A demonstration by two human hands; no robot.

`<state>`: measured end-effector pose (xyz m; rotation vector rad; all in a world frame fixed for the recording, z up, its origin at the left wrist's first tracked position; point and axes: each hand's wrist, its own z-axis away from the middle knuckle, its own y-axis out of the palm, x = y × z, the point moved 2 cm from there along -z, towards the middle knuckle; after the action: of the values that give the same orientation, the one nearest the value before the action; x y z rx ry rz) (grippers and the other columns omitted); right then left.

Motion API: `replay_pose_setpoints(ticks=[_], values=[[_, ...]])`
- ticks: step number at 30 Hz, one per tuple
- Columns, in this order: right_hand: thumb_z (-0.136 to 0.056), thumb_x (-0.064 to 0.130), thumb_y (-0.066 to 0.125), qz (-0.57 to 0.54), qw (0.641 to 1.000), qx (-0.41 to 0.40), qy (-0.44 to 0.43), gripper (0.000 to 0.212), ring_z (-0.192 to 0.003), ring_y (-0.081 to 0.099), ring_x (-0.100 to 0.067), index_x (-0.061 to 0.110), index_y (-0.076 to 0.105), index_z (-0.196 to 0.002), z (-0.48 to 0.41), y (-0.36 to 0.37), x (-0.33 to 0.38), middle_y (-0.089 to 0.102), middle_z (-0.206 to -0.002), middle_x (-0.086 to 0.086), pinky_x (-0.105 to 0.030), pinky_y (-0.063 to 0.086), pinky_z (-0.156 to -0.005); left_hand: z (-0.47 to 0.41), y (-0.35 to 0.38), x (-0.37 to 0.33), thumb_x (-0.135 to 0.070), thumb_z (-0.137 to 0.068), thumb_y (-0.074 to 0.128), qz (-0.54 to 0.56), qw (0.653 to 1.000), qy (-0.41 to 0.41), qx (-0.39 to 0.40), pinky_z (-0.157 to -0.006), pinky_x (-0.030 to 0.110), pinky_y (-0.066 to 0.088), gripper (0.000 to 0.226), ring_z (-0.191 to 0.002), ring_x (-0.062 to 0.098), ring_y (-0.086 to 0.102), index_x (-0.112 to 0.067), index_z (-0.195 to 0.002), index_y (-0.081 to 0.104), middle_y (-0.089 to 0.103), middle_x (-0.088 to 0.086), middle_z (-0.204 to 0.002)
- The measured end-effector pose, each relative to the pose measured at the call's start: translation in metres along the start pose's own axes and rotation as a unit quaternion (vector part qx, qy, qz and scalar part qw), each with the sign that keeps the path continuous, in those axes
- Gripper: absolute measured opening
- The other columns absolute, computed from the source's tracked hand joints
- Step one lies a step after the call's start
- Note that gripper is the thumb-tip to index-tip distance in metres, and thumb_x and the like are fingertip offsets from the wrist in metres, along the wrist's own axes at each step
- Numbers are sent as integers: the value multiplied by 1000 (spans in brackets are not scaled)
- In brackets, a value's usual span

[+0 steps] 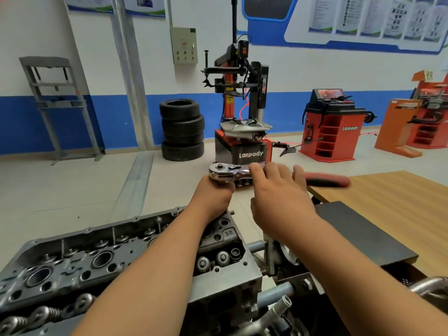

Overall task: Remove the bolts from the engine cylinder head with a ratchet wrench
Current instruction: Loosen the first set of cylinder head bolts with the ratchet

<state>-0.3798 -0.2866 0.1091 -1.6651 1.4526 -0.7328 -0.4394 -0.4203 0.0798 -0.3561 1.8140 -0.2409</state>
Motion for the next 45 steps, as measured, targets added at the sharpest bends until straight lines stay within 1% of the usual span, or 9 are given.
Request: replay_pose_setpoints(ticks=[5, 8, 12, 16, 19, 25, 30, 38, 45], values=[[-58, 25, 76, 1, 996, -78, -45, 89, -123, 43, -43, -1, 44, -137, 63, -6, 33, 48, -127, -26, -48, 13, -108, 4, -3, -7, -8, -92, 44, -77, 995, 55, -11, -57, 16, 29, 34, -59, 9, 37, -24, -64, 35, 37, -16, -63], [-79, 27, 59, -7, 999, -37, -23, 85, -128, 31, -28, 10, 13, -148, 26, -1, 16, 35, -135, -8, -46, -3, -108, 4, -3, 0, -6, -84, 48, -47, 998, 13, -26, -50, 23, 39, 27, -53, 17, 48, -18, -60, 49, 50, -3, -50], [-84, 16, 51, -118, 992, 37, 6, 70, -142, 5, -22, 28, 17, -144, -50, 32, -6, 21, -150, 3, -55, -11, -110, 6, -2, -1, -1, -82, 53, 8, 1000, 14, 2, -41, 16, 38, 40, -42, 10, 45, -23, -49, 57, 49, -7, -40], [-77, 5, 61, -158, 978, 101, -94, 79, -140, 18, -28, 29, 24, -143, -92, 47, 15, 19, -154, 5, -53, 17, -112, 1, -6, -1, -1, -81, 48, 11, 1000, 11, 21, -52, 24, 45, 29, -50, 17, 55, -15, -57, 55, 54, 3, -51], [-77, 2, 60, -188, 971, 116, -93, 79, -109, 54, -31, 25, 23, -143, -88, 47, 15, 15, -153, 4, -46, 48, -86, 0, -5, 2, 0, -82, 45, 22, 999, -1, 32, -46, 25, 45, 21, -47, 21, 54, -8, -65, 53, 53, 7, -53], [-84, 11, 54, -83, 995, 30, 43, 64, -84, 58, -32, 18, 21, -138, -16, 9, 1, 25, -138, -9, -33, 35, -54, -1, 4, 3, -2, -83, 45, 10, 1000, -19, 14, -48, 27, 33, 35, -44, 20, 38, -17, -52, 44, 40, -5, -37], [-88, 28, 52, -112, 994, 9, -14, 75, -78, 60, -24, 22, 2, -144, 50, -4, 25, 18, -132, -8, -25, 36, -58, 2, 4, 0, -7, -88, 50, -55, 998, 25, 7, -53, 26, 38, 33, -53, 13, 45, -24, -60, 47, 51, -6, -55], [-85, 3, 54, -262, 958, 117, -26, 52, -99, 57, -29, 19, 36, -132, -77, 37, 2, 27, -139, -6, -44, 50, -86, 2, -1, 9, 3, -83, 55, 129, 990, -20, 46, -46, 23, 47, 13, -47, 19, 55, -9, -81, 57, 54, 7, -54], [-87, 11, 59, -346, 928, 116, -79, 53, -95, 54, -22, 23, 32, -131, -91, 57, 13, 26, -138, 0, -38, 46, -89, 1, -2, 6, -1, -83, 45, 45, 998, -8, 35, -43, 20, 42, 13, -42, 17, 48, -12, -78, 51, 46, 7, -52]])
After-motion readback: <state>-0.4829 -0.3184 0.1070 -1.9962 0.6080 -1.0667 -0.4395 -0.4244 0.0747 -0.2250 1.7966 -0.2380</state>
